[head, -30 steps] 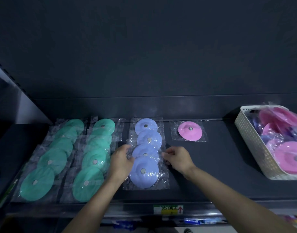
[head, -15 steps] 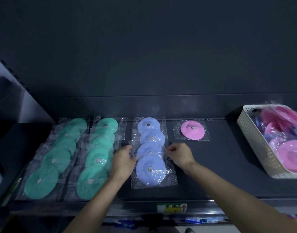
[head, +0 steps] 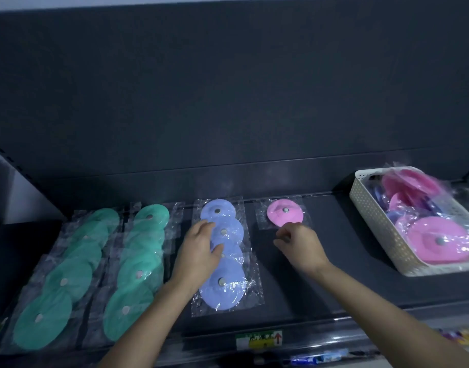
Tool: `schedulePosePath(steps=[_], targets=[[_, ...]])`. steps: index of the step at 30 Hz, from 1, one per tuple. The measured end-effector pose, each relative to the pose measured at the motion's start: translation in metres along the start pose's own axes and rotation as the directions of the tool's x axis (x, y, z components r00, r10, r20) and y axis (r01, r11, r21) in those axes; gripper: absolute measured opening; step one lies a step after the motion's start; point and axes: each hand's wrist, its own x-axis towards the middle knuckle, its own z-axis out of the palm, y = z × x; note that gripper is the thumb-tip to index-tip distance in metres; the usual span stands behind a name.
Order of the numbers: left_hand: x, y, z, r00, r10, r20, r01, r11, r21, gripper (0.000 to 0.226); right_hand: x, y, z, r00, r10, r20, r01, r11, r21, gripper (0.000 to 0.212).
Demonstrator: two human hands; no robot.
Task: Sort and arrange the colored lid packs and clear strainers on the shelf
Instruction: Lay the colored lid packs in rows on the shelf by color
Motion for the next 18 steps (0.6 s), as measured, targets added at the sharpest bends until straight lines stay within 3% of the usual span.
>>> schedulePosePath(steps=[7,18], targets=[[0.022,0.061,0.018,0.977,0.199,0.079,-0.203,0.978,0.050,0.053,0.009,0.038,-0.070,0.988,-0.142,-0.059,0.130,0.976,-0.174,0.020],[0.059,0.175,0.075,0.959,0.240,0.150,-0.236,0.971,-0.049,0.051,0.012,0.113,-0.175,0.938,-0.249,-0.241,0.203,0.959,-0.200,0.019]])
